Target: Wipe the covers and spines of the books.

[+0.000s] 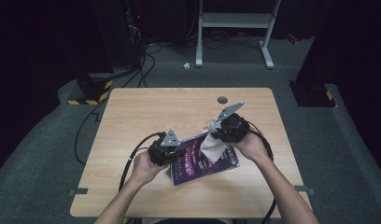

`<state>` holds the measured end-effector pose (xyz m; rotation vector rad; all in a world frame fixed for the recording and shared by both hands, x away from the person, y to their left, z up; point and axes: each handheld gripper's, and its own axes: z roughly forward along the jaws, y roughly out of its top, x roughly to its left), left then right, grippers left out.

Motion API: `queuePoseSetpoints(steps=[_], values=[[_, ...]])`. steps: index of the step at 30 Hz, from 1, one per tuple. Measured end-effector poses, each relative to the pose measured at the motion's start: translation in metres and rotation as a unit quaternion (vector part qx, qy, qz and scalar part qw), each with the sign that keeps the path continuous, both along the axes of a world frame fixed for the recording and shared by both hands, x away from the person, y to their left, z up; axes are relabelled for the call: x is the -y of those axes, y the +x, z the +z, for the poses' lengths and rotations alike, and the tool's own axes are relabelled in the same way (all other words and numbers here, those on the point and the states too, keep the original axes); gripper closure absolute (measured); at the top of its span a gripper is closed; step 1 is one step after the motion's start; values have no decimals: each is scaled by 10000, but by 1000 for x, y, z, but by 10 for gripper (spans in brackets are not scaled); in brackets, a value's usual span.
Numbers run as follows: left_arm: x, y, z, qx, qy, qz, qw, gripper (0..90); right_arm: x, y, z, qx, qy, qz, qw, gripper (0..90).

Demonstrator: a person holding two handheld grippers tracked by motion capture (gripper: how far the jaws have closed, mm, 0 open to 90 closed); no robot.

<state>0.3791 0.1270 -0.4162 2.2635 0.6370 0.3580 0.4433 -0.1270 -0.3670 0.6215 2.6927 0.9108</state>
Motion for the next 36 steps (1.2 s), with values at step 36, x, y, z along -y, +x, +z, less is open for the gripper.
queuePoseSetpoints(steps=[36], values=[[-3, -2, -2, -1, -38, -30, 10000, 839, 22, 11, -18, -66, 33, -395, 9992, 799]])
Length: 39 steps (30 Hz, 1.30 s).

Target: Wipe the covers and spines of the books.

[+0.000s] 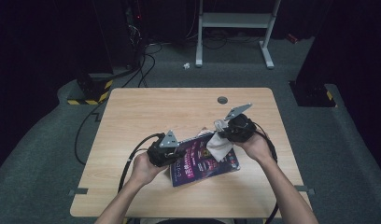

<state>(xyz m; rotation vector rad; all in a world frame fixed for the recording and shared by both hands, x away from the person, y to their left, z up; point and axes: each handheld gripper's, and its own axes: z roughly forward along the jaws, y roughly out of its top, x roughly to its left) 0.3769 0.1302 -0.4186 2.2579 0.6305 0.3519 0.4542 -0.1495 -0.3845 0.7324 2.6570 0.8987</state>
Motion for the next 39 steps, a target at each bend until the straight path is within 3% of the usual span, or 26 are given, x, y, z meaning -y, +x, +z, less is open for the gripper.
queuePoseSetpoints(steps=[3, 5, 8, 10, 13, 16, 18, 22, 24, 28, 30, 33, 36, 39], values=[[1, 0, 0, -7, -1, -7, 10000, 839, -2, -5, 0, 43, 18, 64, 10000, 799], [1, 0, 1, -7, -4, 10, 10000, 839, -14, -14, 6, 75, 139, 362, 9992, 799], [0, -1, 2, -19, -25, 38, 10000, 838, -31, -23, 13, 276, 119, 699, 9971, 800], [-2, -2, 2, -20, -9, 34, 10000, 839, -29, -21, 11, 202, 178, 689, 9973, 801], [-2, -2, 2, -35, -14, 23, 10000, 839, -10, -7, 2, 42, 112, 183, 9998, 800], [-1, -2, 3, -38, -17, 6, 10000, 839, 12, 5, -8, -152, 112, -344, 9992, 801], [0, -1, 4, -32, 14, -20, 10000, 839, 20, 7, -12, -180, 154, -456, 9987, 801], [2, -2, 7, -12, 36, -5, 10000, 838, 2, -5, -2, 15, 198, -31, 9998, 800], [2, -2, 6, -24, 7, 20, 10000, 838, -15, -15, 6, 201, 168, 369, 9990, 801], [-2, -3, 5, -18, -22, 48, 10000, 838, -23, -16, 9, 214, 155, 501, 9984, 800], [-1, -2, 4, -2, 0, 38, 10000, 838, -17, -11, 4, 180, 128, 389, 9990, 800], [-1, -2, 3, -34, 6, 15, 10000, 838, 4, 3, -9, -31, 78, -110, 9999, 799], [-2, -3, 4, -21, 16, -27, 10000, 838, 28, 15, -20, -309, 171, -568, 9978, 799], [-2, -2, 3, -21, -26, -2, 10000, 839, 33, 15, -22, -318, 267, -628, 9972, 800]])
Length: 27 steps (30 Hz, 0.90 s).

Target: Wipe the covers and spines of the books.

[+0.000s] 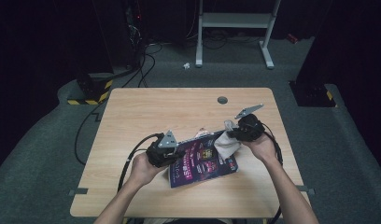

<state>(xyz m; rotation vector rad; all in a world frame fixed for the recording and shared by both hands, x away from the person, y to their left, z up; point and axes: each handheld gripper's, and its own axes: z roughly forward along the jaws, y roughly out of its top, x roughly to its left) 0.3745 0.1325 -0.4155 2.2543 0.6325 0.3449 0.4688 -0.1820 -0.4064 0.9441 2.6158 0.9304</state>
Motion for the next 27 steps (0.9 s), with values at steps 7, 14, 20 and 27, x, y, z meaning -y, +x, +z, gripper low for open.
queuePoseSetpoints(steps=[7, 14, 20, 27], values=[[-2, -1, 0, 17, -90, 11, 10000, 839, -40, -25, 20, 385, 29, 900, 9952, 799], [-13, -5, -2, 116, -199, 16, 9997, 840, -16, -6, 10, 175, -123, 327, 9992, 799], [-18, -6, -3, 142, -195, 3, 9997, 839, 4, 5, -2, -89, -187, 25, 9998, 796], [-25, -7, -1, 187, -370, 12, 9991, 839, 18, 9, -16, -417, -439, -130, 9981, 794]])
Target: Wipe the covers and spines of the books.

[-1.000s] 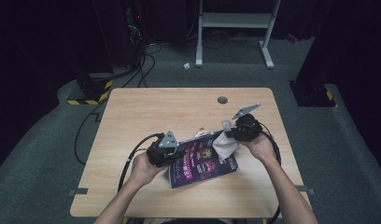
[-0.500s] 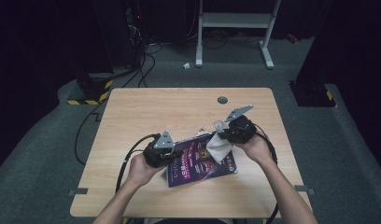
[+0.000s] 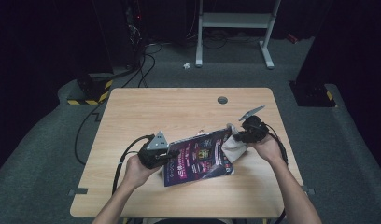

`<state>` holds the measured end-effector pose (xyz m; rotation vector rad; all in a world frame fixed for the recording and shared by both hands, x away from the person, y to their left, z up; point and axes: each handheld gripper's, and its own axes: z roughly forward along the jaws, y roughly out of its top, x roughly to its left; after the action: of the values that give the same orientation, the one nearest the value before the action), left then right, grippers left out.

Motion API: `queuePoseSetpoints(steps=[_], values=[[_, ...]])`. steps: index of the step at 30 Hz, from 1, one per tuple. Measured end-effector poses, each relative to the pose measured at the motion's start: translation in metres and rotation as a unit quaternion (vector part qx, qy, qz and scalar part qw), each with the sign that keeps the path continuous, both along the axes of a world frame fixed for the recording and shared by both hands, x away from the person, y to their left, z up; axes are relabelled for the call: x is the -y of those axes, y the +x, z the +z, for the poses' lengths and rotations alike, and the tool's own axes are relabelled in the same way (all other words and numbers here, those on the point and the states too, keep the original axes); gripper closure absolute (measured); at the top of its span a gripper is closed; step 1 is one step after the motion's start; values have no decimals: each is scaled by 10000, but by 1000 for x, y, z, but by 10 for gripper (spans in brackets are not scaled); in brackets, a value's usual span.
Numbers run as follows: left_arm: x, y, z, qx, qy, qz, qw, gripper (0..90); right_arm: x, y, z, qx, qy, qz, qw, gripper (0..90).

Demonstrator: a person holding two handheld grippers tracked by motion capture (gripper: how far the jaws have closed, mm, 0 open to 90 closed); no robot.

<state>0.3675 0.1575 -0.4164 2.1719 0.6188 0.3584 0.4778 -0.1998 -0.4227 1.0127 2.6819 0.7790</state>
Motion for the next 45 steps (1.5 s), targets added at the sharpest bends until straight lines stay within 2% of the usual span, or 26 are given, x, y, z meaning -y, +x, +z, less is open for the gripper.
queuePoseSetpoints(steps=[3, 6, 9, 13, 15, 18, 22, 26, 29, 34, 40, 45], values=[[-1, 0, 0, 6, 7, 12, 10000, 839, 6, -1, -4, -51, 35, -51, 10000, 794], [-3, 1, 1, 19, -58, 34, 10000, 839, 14, -3, -9, -148, -100, -151, 9997, 793], [-5, 2, 2, 28, -109, 80, 9999, 839, 24, -5, -16, -218, -117, -293, 9993, 791], [-7, 4, 3, 21, -193, 140, 9997, 839, 35, -10, -22, -160, -327, -480, 9982, 784], [-7, 6, 4, 32, -251, 156, 9996, 839, 40, -13, -24, -124, -319, -545, 9979, 778], [-7, 6, 5, 16, -333, 159, 9993, 839, 46, -18, -25, -36, -438, -654, 9969, 768], [-7, 8, 8, 4, -336, 165, 9993, 840, 51, -23, -25, 56, -476, -712, 9963, 755], [-6, 9, 12, 9, -380, 165, 9991, 840, 53, -27, -27, 36, -482, -729, 9962, 717], [-5, 10, 14, 11, -414, 163, 9990, 840, 53, -30, -28, 25, -504, -676, 9964, 655], [-7, 13, 17, 40, -499, 99, 9987, 840, 51, -35, -22, 183, -468, -607, 9969, 578], [-10, 16, 18, 59, -631, 129, 9979, 840, 43, -45, -2, 519, -555, -272, 9967, 544], [-10, 17, 23, 137, -686, 82, 9975, 840, 34, -51, 17, 886, -631, 37, 9941, 526]])
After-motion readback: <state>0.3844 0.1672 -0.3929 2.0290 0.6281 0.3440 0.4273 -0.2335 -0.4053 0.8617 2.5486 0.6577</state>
